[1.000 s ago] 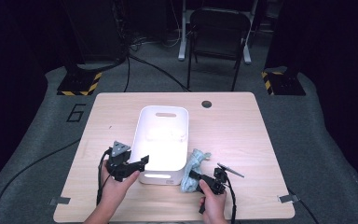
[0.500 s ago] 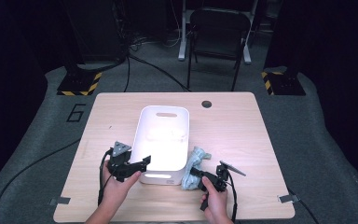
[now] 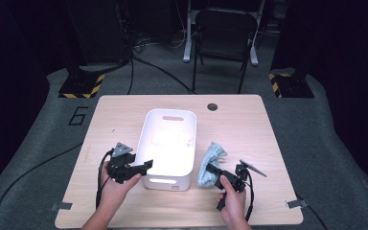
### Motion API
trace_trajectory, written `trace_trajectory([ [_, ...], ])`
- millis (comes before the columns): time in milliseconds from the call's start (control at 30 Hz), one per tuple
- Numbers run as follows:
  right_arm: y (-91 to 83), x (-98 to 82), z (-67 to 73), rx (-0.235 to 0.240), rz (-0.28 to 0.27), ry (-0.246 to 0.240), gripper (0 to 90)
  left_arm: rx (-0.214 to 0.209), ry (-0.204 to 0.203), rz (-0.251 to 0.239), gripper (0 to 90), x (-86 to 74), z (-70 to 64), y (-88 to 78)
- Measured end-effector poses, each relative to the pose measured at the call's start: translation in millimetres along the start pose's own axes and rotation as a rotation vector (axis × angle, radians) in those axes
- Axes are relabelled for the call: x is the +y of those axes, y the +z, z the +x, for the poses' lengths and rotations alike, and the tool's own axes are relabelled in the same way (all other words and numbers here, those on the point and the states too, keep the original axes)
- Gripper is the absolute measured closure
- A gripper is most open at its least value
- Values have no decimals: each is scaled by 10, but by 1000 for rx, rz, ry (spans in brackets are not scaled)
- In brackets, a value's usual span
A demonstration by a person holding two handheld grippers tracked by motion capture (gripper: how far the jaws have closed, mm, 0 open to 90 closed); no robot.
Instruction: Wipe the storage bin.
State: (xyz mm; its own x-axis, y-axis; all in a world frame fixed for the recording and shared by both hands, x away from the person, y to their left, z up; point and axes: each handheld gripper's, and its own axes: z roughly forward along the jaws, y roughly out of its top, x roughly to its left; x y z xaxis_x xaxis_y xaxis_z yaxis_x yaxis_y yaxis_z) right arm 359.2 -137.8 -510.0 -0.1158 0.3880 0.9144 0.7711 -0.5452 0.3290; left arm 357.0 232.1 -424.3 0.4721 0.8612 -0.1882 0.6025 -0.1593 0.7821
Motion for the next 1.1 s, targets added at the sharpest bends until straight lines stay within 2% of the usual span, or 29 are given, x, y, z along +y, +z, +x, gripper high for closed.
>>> trace_trajectory([
  [67,-68,58,14,-10,-13,6,644,14,-4,-6,351,6,-24,4],
  [133,-138,114,12,-22,-36,-10,644,5,1,12,348,17,-47,4],
  [167,-169,146,-2,-40,-51,-44,644,-5,0,15,348,23,-63,8],
  [200,-210,179,8,-51,-49,-45,644,-14,7,21,348,28,-75,10],
  [300,-279,246,-16,-89,-65,-97,643,-28,13,30,349,33,-126,19],
  [467,-390,346,-61,-124,-92,-121,642,-47,31,29,350,39,-160,15],
  [633,-447,419,-106,-178,-94,-130,642,-65,13,-5,372,86,-122,-80],
  [667,-457,419,-85,-193,-75,-89,642,-60,11,-20,372,96,-113,-98],
  [700,-455,435,-124,-195,-86,-130,641,-62,14,-20,372,108,-96,-124],
  [733,-459,435,-101,-210,-70,-100,641,-59,7,-34,372,115,-87,-140],
  [767,-452,447,-131,-217,-83,-143,641,-59,5,-38,372,125,-69,-161],
  [900,-463,474,-141,-273,-78,-197,640,-59,-19,-61,372,149,-2,-219],
  [967,-469,487,-137,-301,-74,-202,640,-57,-23,-71,372,158,37,-242],
  [1100,-479,530,-191,-380,-74,-282,640,-40,-39,-94,372,171,112,-281],
])
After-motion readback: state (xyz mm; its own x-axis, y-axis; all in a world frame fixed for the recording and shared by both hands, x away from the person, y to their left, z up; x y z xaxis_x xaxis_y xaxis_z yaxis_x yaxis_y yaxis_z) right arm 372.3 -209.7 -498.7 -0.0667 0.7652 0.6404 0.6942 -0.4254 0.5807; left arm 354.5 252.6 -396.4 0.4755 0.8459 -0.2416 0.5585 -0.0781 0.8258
